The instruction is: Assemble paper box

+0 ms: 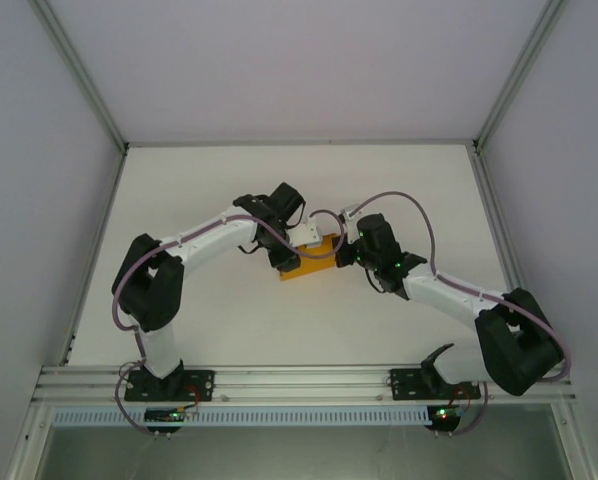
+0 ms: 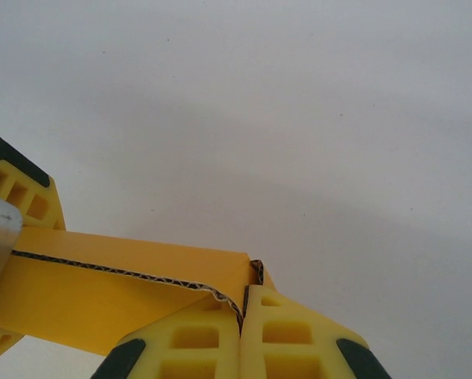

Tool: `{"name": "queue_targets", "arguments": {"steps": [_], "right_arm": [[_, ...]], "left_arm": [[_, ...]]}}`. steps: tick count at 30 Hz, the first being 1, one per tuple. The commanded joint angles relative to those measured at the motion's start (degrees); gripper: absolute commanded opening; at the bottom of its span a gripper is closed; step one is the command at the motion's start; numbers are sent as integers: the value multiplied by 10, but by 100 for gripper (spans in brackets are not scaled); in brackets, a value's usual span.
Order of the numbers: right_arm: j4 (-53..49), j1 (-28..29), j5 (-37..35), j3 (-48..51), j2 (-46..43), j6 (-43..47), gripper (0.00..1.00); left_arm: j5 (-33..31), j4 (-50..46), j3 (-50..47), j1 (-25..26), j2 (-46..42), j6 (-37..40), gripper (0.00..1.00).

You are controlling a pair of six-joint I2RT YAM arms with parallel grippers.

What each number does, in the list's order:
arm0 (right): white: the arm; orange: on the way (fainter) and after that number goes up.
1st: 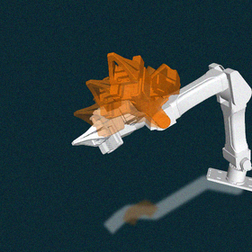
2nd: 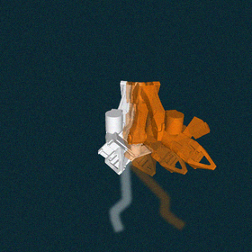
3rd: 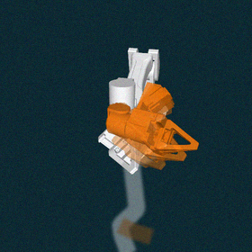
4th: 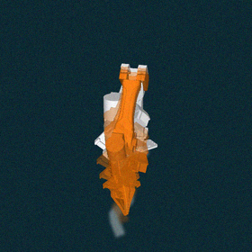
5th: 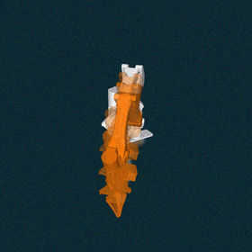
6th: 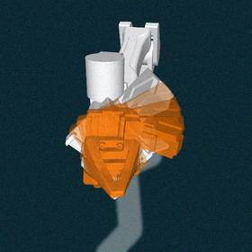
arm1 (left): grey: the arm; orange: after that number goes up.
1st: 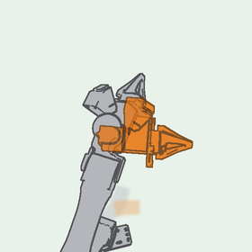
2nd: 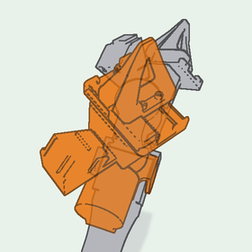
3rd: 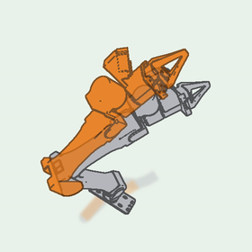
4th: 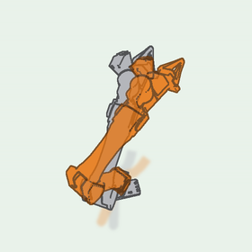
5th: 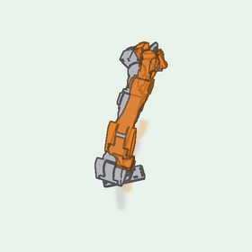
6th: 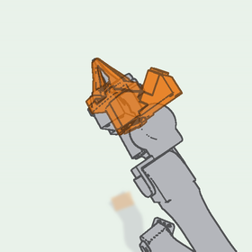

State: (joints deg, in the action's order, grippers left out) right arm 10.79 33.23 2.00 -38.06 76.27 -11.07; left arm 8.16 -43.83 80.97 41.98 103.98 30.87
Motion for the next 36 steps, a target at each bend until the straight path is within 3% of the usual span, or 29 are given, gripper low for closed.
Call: {"name": "queue_targets", "arguments": {"steps": [1, 3, 5, 13, 19, 23, 26, 31, 36], "right_arm": [[-31, 10, -28, 10, 9, 2, 0], [-58, 16, -60, -4, 7, -14, 0], [-81, 20, -78, -15, 10, -22, 0], [-88, 50, -130, -27, 30, -30, 0], [-115, 77, -184, -48, 38, -43, 0], [-118, 88, -188, -50, 43, -61, 0], [-127, 92, -190, -55, 46, -76, 0], [-161, 99, -194, -73, 52, -88, 0], [-174, 101, -184, -82, 56, -90, 0]], "left_arm": [[10, 29, 12, 0, 10, 7, 41], [10, 34, 13, -1, 4, 2, 44], [5, 37, 15, -1, -3, -7, 55], [-15, 57, -15, -1, -48, -61, 69], [-27, 96, -65, -1, -121, -148, 79], [-100, 111, -105, -2, -177, -232, 83], [-129, 104, -126, -4, -202, -281, 80], [-141, 85, -140, -5, -208, -326, 60], [-158, 87, -140, -18, -189, -345, 48]]}}
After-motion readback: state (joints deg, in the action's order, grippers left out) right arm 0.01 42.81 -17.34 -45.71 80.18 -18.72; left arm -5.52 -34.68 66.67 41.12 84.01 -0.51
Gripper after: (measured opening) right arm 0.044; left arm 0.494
